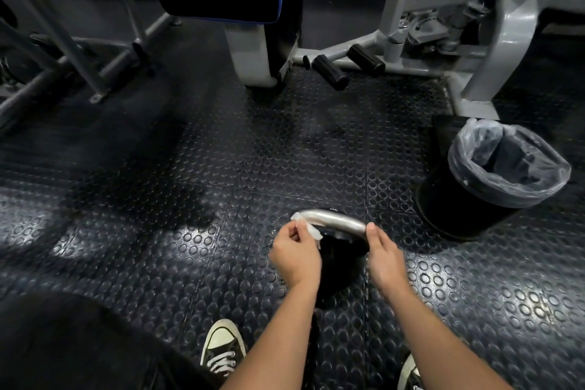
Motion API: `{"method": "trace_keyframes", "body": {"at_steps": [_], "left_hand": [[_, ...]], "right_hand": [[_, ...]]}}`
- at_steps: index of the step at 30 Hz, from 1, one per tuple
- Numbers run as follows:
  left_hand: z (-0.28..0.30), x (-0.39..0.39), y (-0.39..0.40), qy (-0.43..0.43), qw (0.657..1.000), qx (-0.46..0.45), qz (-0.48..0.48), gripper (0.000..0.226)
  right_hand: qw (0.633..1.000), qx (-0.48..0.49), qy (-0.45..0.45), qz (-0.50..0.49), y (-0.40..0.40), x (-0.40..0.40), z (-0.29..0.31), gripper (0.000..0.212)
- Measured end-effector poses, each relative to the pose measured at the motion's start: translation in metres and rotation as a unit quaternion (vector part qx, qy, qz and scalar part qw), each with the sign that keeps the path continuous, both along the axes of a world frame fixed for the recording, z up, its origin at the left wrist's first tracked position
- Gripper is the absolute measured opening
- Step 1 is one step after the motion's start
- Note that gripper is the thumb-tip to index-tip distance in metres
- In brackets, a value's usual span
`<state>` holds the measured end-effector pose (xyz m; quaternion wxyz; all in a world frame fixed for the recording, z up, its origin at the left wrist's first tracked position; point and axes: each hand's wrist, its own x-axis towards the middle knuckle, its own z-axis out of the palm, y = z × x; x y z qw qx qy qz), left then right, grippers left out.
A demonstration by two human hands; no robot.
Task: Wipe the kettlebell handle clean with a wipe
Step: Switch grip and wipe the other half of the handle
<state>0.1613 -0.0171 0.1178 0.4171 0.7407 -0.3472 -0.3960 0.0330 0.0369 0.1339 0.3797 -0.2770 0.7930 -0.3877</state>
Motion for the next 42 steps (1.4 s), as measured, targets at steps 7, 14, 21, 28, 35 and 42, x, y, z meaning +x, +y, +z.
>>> {"method": "trace_keyframes", "body": {"at_steps": [7,14,21,28,35,42], "left_hand": [[-0.001,0.012,-0.013,-0.012,1.0,-0.006,-0.002,0.022],[-0.003,0.013,-0.009,-0.043,0.998,-0.024,-0.04,0.026],[0.002,0.011,0.0,-0.107,0.988,-0.059,-0.099,0.026],[0.008,0.011,-0.007,-0.103,0.989,-0.062,-0.082,0.026],[0.001,-0.002,-0.001,0.018,0.999,0.007,0.041,0.021],[0.008,-0.013,-0.003,0.108,0.987,0.071,0.091,0.018]], "right_hand": [[1.0,0.003,-0.01,0.004,0.001,-0.003,-0.002,0.058],[1.0,0.003,-0.006,0.004,0.0,-0.003,-0.003,0.062],[1.0,-0.001,0.002,0.003,0.0,-0.001,-0.001,0.055],[1.0,-0.001,0.006,0.006,0.001,-0.001,-0.001,0.056],[1.0,-0.005,0.01,0.013,0.001,-0.004,-0.003,0.055],[1.0,-0.015,0.011,0.005,0.0,0.0,-0.004,0.053]]}}
